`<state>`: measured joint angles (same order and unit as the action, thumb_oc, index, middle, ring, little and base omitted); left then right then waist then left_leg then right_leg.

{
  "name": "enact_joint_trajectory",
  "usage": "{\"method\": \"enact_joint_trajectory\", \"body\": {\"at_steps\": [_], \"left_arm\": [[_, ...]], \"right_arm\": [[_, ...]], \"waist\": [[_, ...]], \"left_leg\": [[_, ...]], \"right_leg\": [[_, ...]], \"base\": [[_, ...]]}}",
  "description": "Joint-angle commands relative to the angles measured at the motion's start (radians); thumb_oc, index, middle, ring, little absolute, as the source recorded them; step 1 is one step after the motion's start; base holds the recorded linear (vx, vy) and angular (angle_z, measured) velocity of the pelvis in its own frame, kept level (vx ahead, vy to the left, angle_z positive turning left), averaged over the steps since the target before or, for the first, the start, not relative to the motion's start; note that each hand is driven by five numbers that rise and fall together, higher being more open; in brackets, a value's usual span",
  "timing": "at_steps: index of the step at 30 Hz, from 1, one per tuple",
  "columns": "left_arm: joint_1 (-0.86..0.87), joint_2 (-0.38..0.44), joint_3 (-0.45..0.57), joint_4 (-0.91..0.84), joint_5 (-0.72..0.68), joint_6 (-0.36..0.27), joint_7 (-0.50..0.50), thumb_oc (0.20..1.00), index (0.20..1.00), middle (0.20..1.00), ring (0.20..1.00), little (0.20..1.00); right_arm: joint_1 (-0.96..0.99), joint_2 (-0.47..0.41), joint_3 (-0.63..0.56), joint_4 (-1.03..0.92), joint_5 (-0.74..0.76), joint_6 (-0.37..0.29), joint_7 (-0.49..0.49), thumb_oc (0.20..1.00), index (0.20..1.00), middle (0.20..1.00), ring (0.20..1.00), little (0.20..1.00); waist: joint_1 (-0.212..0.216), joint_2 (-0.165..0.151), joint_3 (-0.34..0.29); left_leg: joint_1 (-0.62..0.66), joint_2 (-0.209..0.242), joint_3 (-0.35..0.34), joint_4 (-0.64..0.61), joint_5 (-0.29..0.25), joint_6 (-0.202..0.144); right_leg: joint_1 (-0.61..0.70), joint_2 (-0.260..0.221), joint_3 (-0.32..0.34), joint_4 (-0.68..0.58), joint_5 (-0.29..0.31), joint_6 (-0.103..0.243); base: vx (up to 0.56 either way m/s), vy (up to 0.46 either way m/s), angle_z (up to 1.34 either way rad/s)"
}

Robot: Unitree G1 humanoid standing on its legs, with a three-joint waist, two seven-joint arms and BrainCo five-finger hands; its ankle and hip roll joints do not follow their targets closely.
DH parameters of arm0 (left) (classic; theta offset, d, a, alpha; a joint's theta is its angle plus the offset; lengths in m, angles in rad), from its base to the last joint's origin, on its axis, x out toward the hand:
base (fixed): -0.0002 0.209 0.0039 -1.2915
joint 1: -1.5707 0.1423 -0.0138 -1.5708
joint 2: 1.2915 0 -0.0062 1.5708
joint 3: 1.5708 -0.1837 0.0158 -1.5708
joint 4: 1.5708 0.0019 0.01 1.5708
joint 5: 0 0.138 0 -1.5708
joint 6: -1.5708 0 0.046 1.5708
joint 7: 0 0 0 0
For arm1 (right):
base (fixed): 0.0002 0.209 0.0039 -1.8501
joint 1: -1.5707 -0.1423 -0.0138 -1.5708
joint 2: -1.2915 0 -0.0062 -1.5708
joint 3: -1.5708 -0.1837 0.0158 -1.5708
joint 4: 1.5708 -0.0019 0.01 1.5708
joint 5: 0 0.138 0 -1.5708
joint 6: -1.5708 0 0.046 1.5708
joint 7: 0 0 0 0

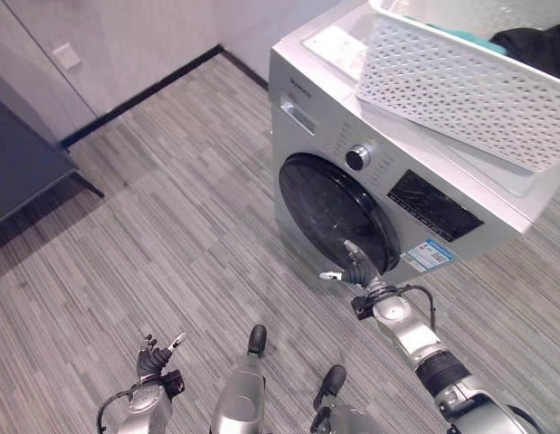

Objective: Grab the laundry basket,head to the washer,open it,put in the laundry and shut it.

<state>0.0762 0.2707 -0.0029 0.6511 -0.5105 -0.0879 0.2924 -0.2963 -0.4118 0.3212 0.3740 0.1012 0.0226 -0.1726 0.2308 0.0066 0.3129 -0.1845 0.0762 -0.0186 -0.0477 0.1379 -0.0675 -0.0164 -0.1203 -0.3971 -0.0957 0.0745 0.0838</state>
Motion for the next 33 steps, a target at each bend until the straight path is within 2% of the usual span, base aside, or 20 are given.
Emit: {"method": "enact_joint_trajectory", "body": {"at_steps": [1,4,8,13,17,19,20,23,29,30,31,33], "left_arm": [[-0.014,0.039,0.002,-0.012,-0.012,-0.047,-0.015,1.000,1.000,1.000,1.000,1.000],[-0.004,0.030,0.025,0.002,-0.018,-0.040,-0.023,1.000,1.000,1.000,1.000,1.000],[0.016,0.026,0.033,-0.006,-0.017,-0.031,-0.036,1.000,1.000,1.000,1.000,1.000],[0.030,0.020,0.027,-0.048,-0.043,-0.034,-0.042,1.000,1.000,1.000,1.000,1.000],[0.029,0.021,0.006,-0.064,-0.058,-0.044,-0.046,1.000,1.000,1.000,1.000,1.000],[0.031,0.031,-0.005,-0.077,-0.082,-0.056,-0.046,1.000,1.000,1.000,1.000,1.000],[0.031,0.031,-0.004,-0.077,-0.082,-0.056,-0.046,1.000,1.000,1.000,1.000,1.000],[0.017,0.034,-0.009,-0.059,-0.125,-0.077,-0.030,1.000,1.000,1.000,1.000,1.000],[-0.018,0.030,-0.041,-0.075,-0.156,-0.106,-0.020,1.000,1.000,1.000,1.000,1.000],[-0.048,0.029,-0.062,-0.070,-0.145,-0.099,-0.012,1.000,1.000,1.000,1.000,1.000],[-0.048,0.029,-0.062,-0.070,-0.145,-0.099,-0.012,1.000,1.000,1.000,1.000,1.000],[-0.053,0.028,-0.070,-0.079,-0.141,-0.095,-0.003,1.000,1.000,1.000,1.000,1.000]], "right_arm": [[0.045,-0.081,-0.046,-0.108,-0.054,-0.030,-0.050,1.000,1.000,1.000,1.000,1.000],[0.135,-0.115,-0.156,-0.198,-0.103,-0.033,-0.074,1.000,1.000,1.000,1.000,1.000],[0.202,-0.119,-0.234,-0.260,-0.135,-0.037,-0.086,1.000,1.000,1.000,1.000,1.000],[0.173,-0.110,-0.221,-0.212,-0.154,-0.026,-0.092,1.000,1.000,1.000,1.000,1.000],[0.101,-0.091,-0.170,-0.105,-0.109,-0.026,-0.096,1.000,1.000,1.000,1.000,1.000],[-0.026,-0.073,-0.084,0.061,-0.066,-0.018,-0.100,1.000,1.000,1.000,1.000,1.000],[-0.028,-0.073,-0.083,0.063,-0.065,-0.018,-0.101,1.000,1.000,1.000,1.000,1.000],[-0.189,-0.026,-0.017,0.211,-0.002,-0.024,-0.124,1.000,1.000,1.000,1.000,1.000],[-0.373,0.009,0.020,0.376,0.033,-0.039,-0.160,1.000,1.000,1.000,1.000,1.000],[-0.347,0.125,0.068,0.364,0.076,-0.039,-0.128,1.000,1.000,1.000,1.000,1.000],[-0.346,0.125,0.068,0.364,0.076,-0.039,-0.128,1.000,1.000,1.000,1.000,1.000],[-0.320,0.214,0.099,0.367,0.134,-0.043,-0.101,1.000,1.000,1.000,1.000,1.000]], "waist": [[-0.034,-0.027,-0.028],[-0.058,-0.032,-0.035],[-0.079,-0.037,-0.039],[-0.081,-0.040,-0.030],[-0.066,-0.034,-0.011],[-0.037,-0.016,0.016],[-0.038,-0.016,0.016],[0.003,0.014,0.034],[0.053,0.057,0.047],[0.066,0.066,0.045],[0.065,0.066,0.045],[0.072,0.068,0.039]], "left_leg": [[-0.064,0.047,-0.046,-0.011,-0.013,-0.024],[-0.053,0.044,-0.043,-0.027,-0.013,-0.022],[-0.042,0.047,-0.036,-0.032,-0.016,-0.020],[-0.043,0.049,-0.036,-0.028,-0.016,-0.013],[-0.051,0.048,-0.039,-0.021,-0.018,-0.015],[-0.086,0.039,-0.049,0.013,-0.026,-0.011],[-0.086,0.038,-0.049,0.014,-0.027,-0.011],[-0.127,0.017,-0.061,0.023,-0.025,-0.005],[-0.182,-0.020,-0.076,0.024,-0.021,0.000],[-0.192,-0.038,-0.091,0.043,-0.032,0.006],[-0.192,-0.038,-0.091,0.043,-0.032,0.006],[-0.190,-0.044,-0.098,0.046,-0.035,0.007]], "right_leg": [[0.074,-0.035,0.019,0.008,-0.169,0.008],[0.076,-0.041,0.021,0.008,-0.169,0.017],[0.078,-0.045,0.025,0.008,-0.167,0.022],[0.065,-0.044,0.035,0.008,-0.159,0.025],[0.060,-0.045,0.037,0.008,-0.160,0.023],[0.041,-0.045,0.043,0.008,-0.154,0.022],[0.041,-0.045,0.043,0.008,-0.154,0.022],[0.007,-0.056,0.049,0.008,-0.142,0.023],[-0.027,-0.082,0.035,0.008,-0.134,0.028],[-0.011,-0.092,0.019,0.008,-0.134,0.027],[-0.011,-0.092,0.019,0.008,-0.135,0.027],[0.001,-0.096,0.008,0.012,-0.139,0.027]], "base": [[0.03,0.021,0.13],[0.01,0.007,0.01],[0.01,0.003,-0.06],[-0.02,-0.001,-0.12],[-0.03,-0.004,-0.06],[-0.05,0.005,0.03],[-0.03,0.021,0.09],[0.00,0.062,0.07],[0.02,0.072,0.05],[0.07,0.039,0.28],[0.07,0.017,0.33],[0.07,-0.016,0.16]]}}
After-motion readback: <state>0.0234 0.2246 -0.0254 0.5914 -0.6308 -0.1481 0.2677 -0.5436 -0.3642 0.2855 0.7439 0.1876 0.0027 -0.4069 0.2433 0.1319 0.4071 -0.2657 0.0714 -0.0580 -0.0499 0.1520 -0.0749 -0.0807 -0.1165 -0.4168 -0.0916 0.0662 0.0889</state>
